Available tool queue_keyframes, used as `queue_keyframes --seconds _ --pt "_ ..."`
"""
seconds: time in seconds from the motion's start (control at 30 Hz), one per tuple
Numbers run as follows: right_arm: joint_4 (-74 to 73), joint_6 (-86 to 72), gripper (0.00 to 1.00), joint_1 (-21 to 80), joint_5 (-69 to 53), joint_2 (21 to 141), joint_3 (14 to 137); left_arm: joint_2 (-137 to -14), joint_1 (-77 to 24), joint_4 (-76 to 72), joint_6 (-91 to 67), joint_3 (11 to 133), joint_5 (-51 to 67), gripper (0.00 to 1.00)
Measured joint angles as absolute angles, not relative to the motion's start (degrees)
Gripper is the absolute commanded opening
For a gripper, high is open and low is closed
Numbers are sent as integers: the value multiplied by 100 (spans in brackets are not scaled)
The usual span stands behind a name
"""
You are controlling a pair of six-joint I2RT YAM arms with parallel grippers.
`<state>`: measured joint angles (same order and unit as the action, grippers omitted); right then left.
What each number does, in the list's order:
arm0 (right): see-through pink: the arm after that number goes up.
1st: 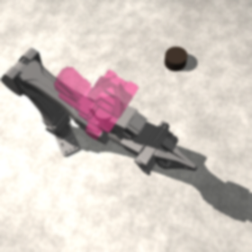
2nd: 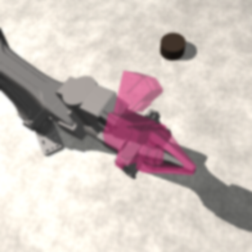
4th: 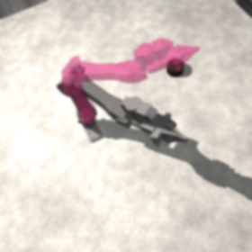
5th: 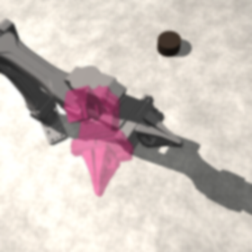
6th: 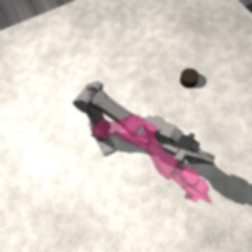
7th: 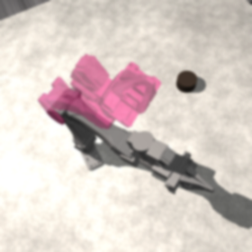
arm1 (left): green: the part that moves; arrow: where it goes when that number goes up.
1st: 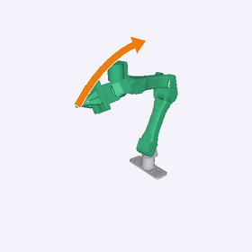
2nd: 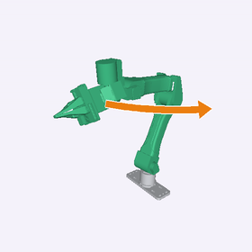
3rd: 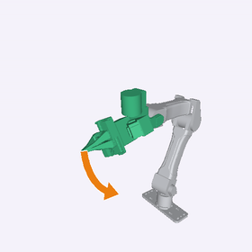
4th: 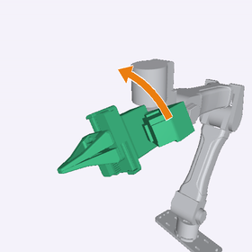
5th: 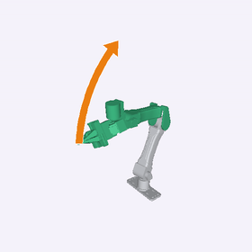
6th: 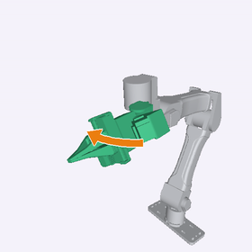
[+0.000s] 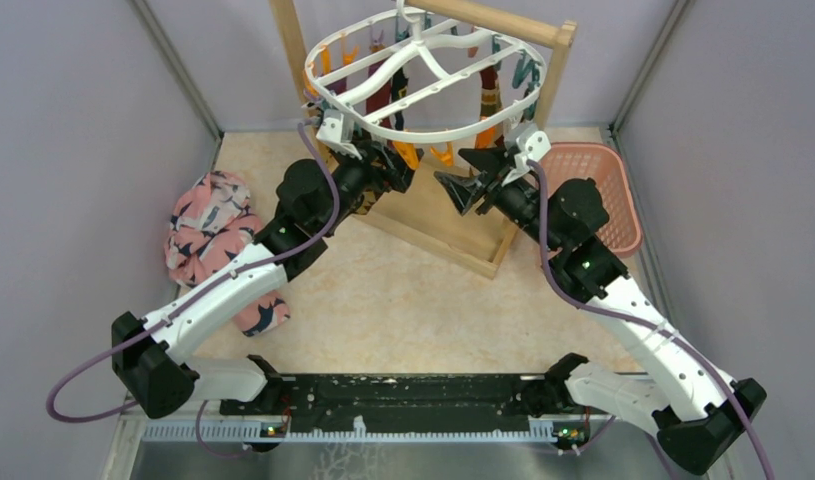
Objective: Clip the socks to the hanger
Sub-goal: Open the clamp at the hanger.
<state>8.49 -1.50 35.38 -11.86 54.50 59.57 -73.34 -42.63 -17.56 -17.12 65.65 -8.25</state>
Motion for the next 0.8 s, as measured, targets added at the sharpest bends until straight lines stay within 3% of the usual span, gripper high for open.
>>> queue_keyframes --seconds 0.5,0.63,0.8 --pt "972 200 57 3538 -1347 5732 6353 -7325 -4237 -1754 -1743 6563 -738 93" --pt "1070 233 34 3535 -1426 5833 6466 -7325 -4226 -1754 -1752 6563 -735 93" --pt "1111 244 15 3533 -1494 5894 6466 -7325 -4219 -1754 -1754 6563 -735 93"
